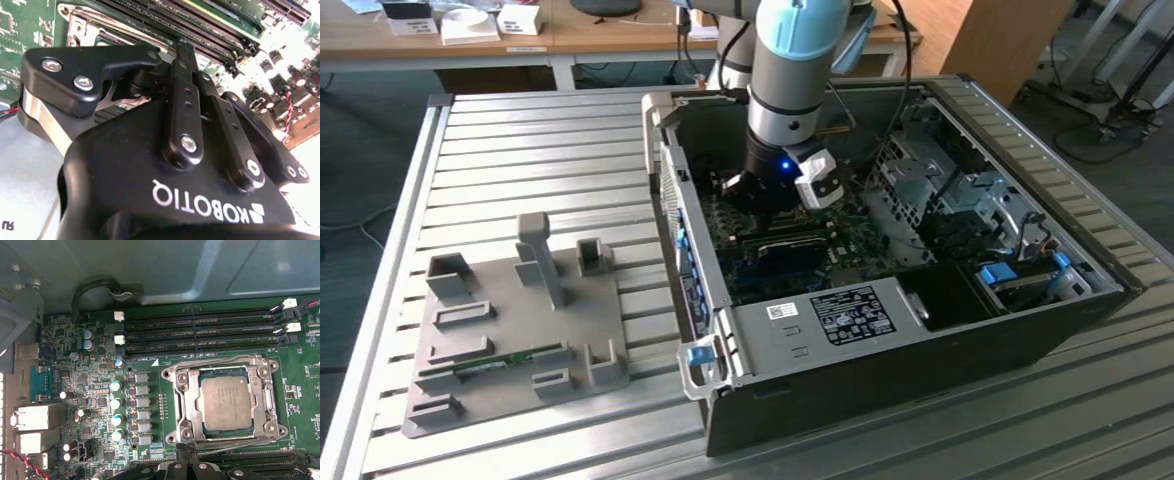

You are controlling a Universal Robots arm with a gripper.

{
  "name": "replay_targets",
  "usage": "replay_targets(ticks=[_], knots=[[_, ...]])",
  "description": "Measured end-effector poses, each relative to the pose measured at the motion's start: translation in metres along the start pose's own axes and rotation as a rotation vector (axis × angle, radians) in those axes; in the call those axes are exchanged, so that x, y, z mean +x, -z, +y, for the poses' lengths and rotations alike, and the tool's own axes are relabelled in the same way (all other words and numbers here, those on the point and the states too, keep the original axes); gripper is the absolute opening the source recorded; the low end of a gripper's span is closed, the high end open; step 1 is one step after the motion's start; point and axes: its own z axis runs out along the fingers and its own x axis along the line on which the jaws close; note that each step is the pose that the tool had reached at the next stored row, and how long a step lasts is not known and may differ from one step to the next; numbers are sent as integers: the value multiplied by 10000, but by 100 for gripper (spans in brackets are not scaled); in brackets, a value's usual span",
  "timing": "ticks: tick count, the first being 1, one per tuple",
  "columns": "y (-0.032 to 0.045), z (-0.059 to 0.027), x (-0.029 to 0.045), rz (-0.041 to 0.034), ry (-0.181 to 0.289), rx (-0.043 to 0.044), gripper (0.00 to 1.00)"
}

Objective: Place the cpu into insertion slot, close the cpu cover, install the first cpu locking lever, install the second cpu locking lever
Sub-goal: 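Install the second cpu locking lever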

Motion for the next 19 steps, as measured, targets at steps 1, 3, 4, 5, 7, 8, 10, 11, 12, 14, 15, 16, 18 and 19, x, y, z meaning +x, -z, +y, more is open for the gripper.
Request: replay_targets(ticks=[1,3,4,5,7,8,10,11,12,14,15,16,18,19], knots=[[1,-1,9,2,-3,-36,11],[2,-4,39,6,-4,-117,11],[3,-5,56,6,-5,-143,11],[4,-6,69,2,-6,-155,11],[3,-7,83,-6,-5,-165,11],[2,-7,86,-10,-5,-170,11],[-1,-8,87,-15,-3,-175,11],[-2,-8,88,-15,-4,-175,11],[-3,-9,88,-15,-4,-179,11],[-8,-9,91,-13,-8,-213,11],[-10,-9,92,-11,-9,-243,11],[-12,-9,94,-9,-10,-276,11],[-15,-9,97,-6,-12,-326,11],[-17,-9,98,-6,-12,-341,11]])
